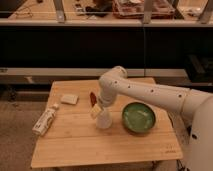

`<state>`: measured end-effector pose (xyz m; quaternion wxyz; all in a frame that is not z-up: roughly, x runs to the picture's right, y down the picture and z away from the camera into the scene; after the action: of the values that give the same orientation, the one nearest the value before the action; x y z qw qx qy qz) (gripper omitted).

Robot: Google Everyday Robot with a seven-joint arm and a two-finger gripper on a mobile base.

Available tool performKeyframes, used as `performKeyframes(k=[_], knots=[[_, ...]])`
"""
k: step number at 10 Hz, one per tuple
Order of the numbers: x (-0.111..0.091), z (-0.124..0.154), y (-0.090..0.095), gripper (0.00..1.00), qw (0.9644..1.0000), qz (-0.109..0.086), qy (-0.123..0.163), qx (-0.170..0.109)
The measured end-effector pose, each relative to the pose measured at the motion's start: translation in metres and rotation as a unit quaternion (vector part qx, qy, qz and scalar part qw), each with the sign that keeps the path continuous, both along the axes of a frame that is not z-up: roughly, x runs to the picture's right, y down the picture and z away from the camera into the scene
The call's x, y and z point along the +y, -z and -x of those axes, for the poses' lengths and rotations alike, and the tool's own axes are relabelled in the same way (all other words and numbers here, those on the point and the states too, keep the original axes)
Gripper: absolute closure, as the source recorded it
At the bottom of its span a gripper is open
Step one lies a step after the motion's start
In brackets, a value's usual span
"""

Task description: Pick up the ceramic cup

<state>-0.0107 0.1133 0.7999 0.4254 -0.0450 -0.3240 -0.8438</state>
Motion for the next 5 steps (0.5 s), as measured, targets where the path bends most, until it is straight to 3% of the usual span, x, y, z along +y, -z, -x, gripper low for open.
performKeyframes(k=[3, 5], knots=[[0.012, 0.001, -0.016, 0.2, 0.9999, 0.011, -0.002, 0.007], [0.014, 0.01, -0.024, 0.31, 0.9999, 0.013, -0.001, 0.006]])
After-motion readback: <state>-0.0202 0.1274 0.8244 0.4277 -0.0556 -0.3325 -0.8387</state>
